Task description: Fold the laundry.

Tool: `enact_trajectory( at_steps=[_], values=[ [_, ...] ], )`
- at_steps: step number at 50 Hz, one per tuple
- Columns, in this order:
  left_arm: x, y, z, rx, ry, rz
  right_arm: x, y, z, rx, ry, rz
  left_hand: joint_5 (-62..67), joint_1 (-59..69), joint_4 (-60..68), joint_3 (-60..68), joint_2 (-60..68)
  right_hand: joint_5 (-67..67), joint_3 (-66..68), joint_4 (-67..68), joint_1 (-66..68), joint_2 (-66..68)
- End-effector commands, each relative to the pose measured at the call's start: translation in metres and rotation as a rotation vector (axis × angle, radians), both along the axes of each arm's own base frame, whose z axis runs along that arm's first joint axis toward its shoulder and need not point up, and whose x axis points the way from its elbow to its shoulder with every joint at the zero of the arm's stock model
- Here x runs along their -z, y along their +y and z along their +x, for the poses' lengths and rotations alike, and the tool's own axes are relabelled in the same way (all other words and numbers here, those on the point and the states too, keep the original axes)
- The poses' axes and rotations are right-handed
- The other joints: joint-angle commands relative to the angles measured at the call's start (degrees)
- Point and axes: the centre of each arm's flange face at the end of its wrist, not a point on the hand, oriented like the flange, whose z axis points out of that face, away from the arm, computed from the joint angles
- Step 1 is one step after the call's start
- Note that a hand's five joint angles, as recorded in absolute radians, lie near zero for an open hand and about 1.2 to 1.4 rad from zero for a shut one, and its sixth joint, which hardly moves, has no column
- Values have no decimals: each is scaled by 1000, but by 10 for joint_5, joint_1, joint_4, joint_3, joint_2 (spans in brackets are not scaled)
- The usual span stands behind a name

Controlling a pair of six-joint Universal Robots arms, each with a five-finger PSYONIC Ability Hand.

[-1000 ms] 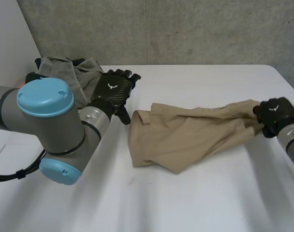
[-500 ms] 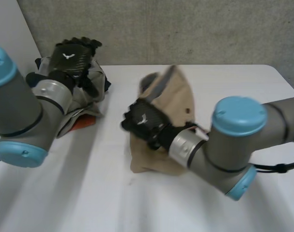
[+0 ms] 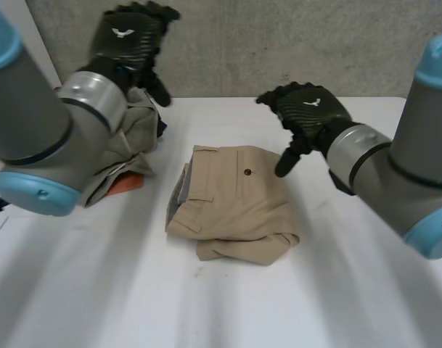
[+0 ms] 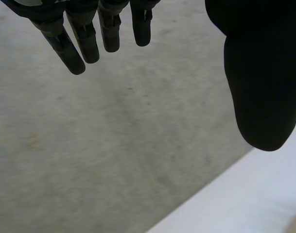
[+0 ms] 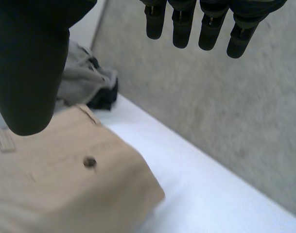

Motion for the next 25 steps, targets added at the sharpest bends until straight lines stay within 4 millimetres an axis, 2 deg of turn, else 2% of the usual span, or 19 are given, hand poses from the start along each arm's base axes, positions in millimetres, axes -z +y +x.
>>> enact_trajectory(
  at_steps=[1,5,6,8,10,13,16,19,25],
  values=[
    [38,17,-48,123,-94,143,12,-20,-2,39,24,158,-28,-10,-14,-19,-18,-27,-20,-19,-28,-21],
    [73,15,-66,142,-166,241,27,-26,6,37,36,240,-28,-10,-14,-19,-18,-27,-20,-19,-28,-21],
    [92,14,-71,151,-205,290,35,-28,9,37,47,267,-28,-10,-14,-19,-18,-27,-20,-19,-28,-21],
    [109,13,-76,157,-241,335,45,-31,11,41,63,296,-28,-10,-14,-19,-18,-27,-20,-19,-28,-21],
    [137,10,-78,151,-303,400,59,-35,14,51,87,328,-28,-10,-14,-19,-18,-27,-20,-19,-28,-21],
    [164,4,-73,117,-387,469,80,-38,18,62,122,356,-28,-10,-14,-19,-18,-27,-20,-19,-28,-21],
    [180,-4,-62,40,-449,517,100,-40,21,68,155,379,-28,-10,-14,-19,-18,-27,-20,-19,-28,-21],
    [186,-7,-54,-12,-476,541,115,-42,22,65,184,385,-28,-10,-14,-19,-18,-27,-20,-19,-28,-21],
    [171,-1,-45,-44,-487,540,120,-43,22,47,250,330,-28,-10,-14,-19,-18,-27,-20,-19,-28,-21]
  ],
)
